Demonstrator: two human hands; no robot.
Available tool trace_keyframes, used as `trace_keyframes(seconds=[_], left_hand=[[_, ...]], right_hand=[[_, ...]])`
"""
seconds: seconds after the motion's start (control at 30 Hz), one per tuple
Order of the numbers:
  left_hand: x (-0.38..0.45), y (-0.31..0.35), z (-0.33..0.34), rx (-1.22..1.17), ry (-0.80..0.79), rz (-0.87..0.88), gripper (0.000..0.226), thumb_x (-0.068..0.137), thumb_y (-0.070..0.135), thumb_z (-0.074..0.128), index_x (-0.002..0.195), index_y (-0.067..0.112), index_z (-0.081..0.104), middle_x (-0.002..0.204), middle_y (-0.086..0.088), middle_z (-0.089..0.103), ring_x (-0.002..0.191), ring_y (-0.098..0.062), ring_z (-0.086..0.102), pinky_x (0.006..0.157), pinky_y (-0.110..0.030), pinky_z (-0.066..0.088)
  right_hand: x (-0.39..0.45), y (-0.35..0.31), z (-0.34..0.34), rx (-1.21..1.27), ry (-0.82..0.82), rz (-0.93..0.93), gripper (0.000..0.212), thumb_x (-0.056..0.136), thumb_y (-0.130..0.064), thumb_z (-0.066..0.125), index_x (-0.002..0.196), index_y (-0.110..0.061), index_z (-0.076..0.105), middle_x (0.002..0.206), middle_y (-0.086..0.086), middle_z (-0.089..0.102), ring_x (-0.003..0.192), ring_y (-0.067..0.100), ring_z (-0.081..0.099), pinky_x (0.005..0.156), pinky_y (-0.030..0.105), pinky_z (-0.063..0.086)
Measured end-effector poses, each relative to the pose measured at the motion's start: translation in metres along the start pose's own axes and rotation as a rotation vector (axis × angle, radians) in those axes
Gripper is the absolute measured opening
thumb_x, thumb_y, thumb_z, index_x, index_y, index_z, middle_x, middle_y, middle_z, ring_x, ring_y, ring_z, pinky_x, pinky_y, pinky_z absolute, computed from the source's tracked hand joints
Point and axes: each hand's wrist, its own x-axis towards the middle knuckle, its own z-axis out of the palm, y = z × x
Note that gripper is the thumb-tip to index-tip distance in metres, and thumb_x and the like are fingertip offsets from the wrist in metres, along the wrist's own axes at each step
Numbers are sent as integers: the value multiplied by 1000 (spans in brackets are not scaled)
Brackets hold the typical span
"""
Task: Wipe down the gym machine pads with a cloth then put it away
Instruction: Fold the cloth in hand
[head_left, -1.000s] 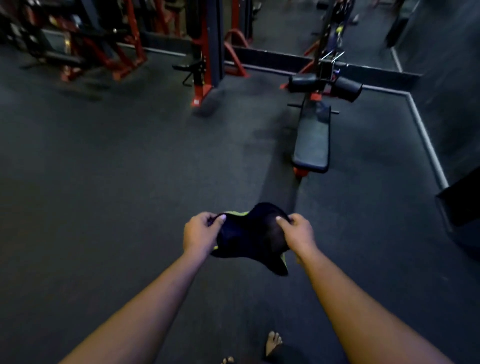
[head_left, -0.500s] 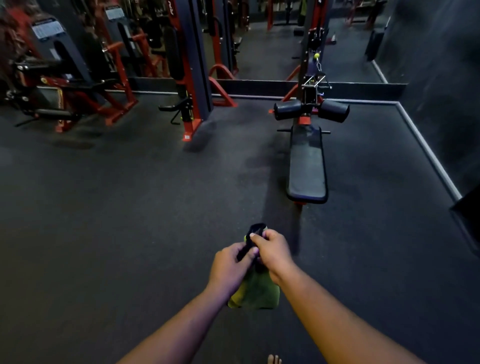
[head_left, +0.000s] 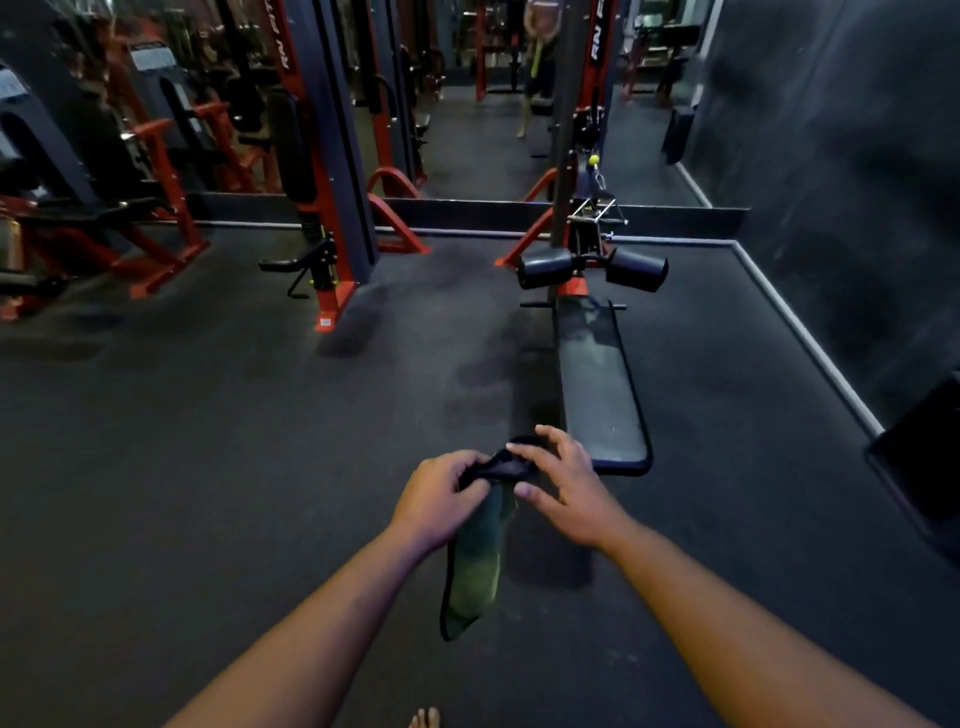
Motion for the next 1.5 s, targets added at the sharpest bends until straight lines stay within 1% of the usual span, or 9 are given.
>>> trace_keyframes(seconds=[0.13,0.27,0.53,0.67,0.77,0.9,1.17,1.37,1.5], left_hand=[[73,-16,-45,73,-106,112,31,75,33,56,100,29,75,94,13,75,90,-7,67,80,-27,52],[148,-41,-87,110,-187,196,17,82,23,78,97,30,75,86,17,73,81,2,65,75,-23,50],[274,-10,-113,-692,-228,52,44,81,7,80,122,11,68,114,-8,76,103,-16,69,88,-24,56],[354,33,-120,-1156,-216,23,59,83,43,73,134,18,58,118,-4,74,102,-22,70,85,-38,61],[381,18,-79,-982,-486,-200,96,51,69,89,128,15,67,126,-12,72,110,-26,71,83,-40,62],[401,-16,-9,-751,-471,-309,49,78,26,87,120,4,72,118,-17,74,106,-28,73,86,-35,60],[469,-57,64,-622,-406,-420,23,89,10,77,109,-2,73,104,-19,77,93,-30,73,72,-30,60],[535,-86,128,-195,-538,-285,147,49,29,98,162,30,3,139,5,55,124,-18,57,103,-36,50],[585,-74,153,368,-539,93,81,79,34,80,150,43,42,132,5,65,125,-23,59,97,-38,48]], right_hand=[[55,15,-19,-470,-126,31,88,77,-94,21,130,-34,57,148,0,42,143,24,33,106,48,43],[90,8,-60,-393,118,33,48,92,-65,55,108,-21,65,113,-1,61,111,22,59,85,33,49],[177,-28,-115,470,386,142,32,93,-4,71,107,-22,48,90,3,65,75,6,62,71,30,54],[262,-27,-179,976,706,19,44,95,-5,68,125,-30,47,102,9,74,92,19,69,80,37,59],[305,25,-201,1208,516,181,67,85,-55,72,140,-30,44,123,0,73,110,19,70,97,50,56],[295,119,-138,925,-28,580,76,77,-73,63,126,-14,65,116,1,76,108,18,72,88,34,56],[306,207,-84,938,420,781,29,88,-10,78,114,-4,65,104,13,77,97,28,73,73,29,59],[322,265,-80,428,297,782,85,76,-4,86,147,-21,41,117,6,64,104,19,62,91,29,51],[345,287,-93,-62,246,788,44,82,-35,83,123,-26,70,115,-3,66,110,22,61,90,33,50]])
